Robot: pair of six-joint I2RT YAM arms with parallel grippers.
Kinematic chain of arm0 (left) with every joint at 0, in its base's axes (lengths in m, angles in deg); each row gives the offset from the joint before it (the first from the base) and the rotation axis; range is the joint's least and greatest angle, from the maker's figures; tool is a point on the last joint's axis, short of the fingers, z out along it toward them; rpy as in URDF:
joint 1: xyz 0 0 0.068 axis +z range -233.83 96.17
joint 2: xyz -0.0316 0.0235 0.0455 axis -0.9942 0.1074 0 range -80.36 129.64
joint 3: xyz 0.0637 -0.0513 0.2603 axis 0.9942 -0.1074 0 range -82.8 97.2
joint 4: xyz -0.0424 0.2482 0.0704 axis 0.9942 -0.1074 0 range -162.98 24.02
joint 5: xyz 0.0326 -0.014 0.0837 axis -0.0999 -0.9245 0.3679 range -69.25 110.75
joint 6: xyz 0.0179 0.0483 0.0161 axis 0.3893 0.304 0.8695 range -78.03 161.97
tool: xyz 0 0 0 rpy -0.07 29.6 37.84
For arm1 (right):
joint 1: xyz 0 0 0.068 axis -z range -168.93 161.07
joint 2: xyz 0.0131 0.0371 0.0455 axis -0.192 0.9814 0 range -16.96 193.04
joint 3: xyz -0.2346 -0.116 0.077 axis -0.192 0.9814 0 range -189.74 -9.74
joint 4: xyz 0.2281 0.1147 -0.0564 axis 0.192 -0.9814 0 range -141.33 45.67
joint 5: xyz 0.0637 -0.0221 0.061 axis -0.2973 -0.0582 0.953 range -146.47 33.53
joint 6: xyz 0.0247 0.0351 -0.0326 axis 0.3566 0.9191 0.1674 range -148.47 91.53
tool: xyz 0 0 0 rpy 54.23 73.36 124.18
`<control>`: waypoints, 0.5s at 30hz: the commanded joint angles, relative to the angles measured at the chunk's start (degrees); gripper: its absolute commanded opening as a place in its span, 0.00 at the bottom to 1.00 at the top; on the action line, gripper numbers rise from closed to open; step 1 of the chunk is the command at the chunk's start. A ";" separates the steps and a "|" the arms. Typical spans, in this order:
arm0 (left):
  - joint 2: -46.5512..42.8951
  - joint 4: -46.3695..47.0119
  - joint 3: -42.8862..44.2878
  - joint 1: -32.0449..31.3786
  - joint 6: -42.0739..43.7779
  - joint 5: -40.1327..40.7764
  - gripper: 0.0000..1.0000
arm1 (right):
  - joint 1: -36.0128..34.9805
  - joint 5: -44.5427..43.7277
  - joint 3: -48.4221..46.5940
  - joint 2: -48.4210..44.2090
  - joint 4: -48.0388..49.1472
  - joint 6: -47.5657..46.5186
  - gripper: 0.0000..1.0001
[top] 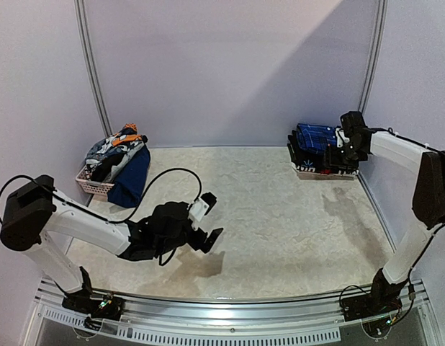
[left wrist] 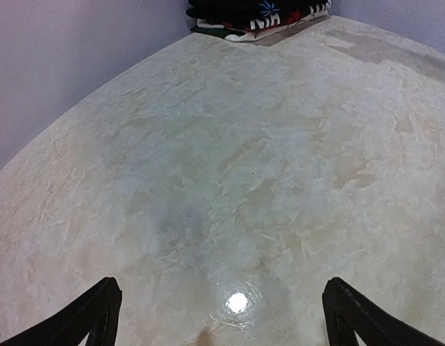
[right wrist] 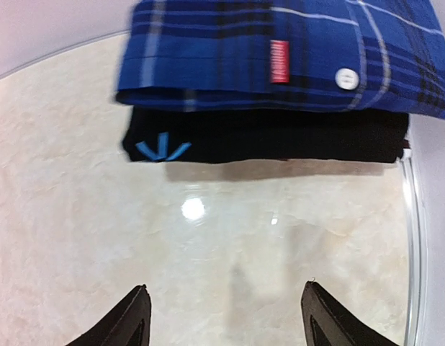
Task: Fold and stack the mixed laundry pile
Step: Adjust the square-folded shirt at the corner of the board, then reset both arms
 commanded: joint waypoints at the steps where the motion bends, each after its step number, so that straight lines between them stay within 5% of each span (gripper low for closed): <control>1: -2.31 -1.79 -0.18 0.87 0.92 1.48 1.00 | -2.49 2.08 2.01 -4.70 1.58 1.02 0.74; 15: -8.34 -7.48 1.18 1.18 5.45 8.59 1.00 | -12.26 12.50 11.68 -16.91 12.71 2.55 0.99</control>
